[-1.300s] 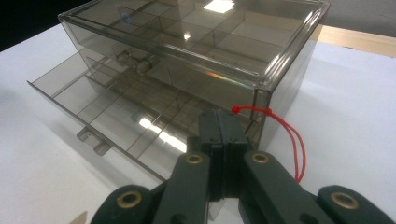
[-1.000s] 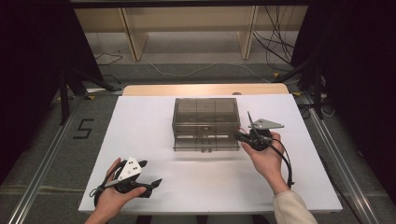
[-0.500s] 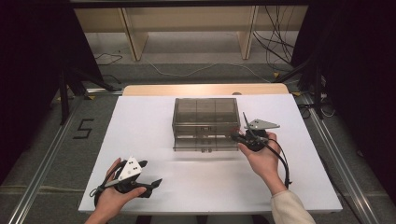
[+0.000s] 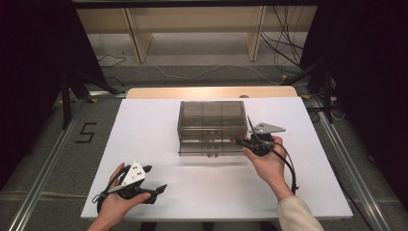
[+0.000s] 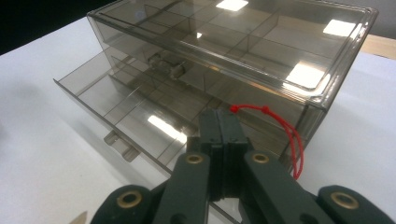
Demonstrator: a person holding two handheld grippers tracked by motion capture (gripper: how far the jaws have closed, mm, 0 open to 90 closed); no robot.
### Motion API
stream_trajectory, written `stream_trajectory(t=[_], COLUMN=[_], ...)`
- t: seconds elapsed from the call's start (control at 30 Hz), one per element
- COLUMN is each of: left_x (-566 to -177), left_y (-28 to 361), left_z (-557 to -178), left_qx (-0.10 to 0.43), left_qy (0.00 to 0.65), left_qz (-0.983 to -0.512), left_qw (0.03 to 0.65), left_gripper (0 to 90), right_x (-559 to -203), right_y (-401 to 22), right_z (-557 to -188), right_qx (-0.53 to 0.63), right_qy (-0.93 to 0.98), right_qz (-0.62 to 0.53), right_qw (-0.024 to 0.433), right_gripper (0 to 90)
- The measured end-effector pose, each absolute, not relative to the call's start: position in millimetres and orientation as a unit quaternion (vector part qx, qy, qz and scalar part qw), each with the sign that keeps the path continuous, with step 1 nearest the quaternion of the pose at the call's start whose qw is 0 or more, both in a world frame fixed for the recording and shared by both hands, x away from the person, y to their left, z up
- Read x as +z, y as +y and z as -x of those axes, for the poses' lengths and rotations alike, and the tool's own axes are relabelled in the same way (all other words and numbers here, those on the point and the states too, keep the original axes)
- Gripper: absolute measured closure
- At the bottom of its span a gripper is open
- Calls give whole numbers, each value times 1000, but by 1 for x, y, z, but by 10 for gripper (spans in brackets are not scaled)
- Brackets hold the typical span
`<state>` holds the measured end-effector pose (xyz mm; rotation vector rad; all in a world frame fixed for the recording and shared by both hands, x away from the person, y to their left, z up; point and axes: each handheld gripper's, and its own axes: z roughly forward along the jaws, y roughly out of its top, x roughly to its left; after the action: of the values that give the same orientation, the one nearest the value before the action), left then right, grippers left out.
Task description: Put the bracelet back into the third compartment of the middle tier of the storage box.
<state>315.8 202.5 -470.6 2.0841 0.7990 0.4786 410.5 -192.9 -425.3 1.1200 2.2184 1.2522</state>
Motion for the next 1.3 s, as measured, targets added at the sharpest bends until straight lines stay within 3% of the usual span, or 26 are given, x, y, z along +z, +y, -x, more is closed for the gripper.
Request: stream_trajectory(t=[1.3], left_x=[-471], left_y=[203], left_z=[-316], left_qx=[190], left_qy=[319], left_qz=[-830], left_qw=[417], left_gripper=[158], right_x=[-429], right_y=[-178], right_z=[-414], right_qx=[443], right_qy=[793], right_qz=[-383], right_qw=[169], right_gripper=[900])
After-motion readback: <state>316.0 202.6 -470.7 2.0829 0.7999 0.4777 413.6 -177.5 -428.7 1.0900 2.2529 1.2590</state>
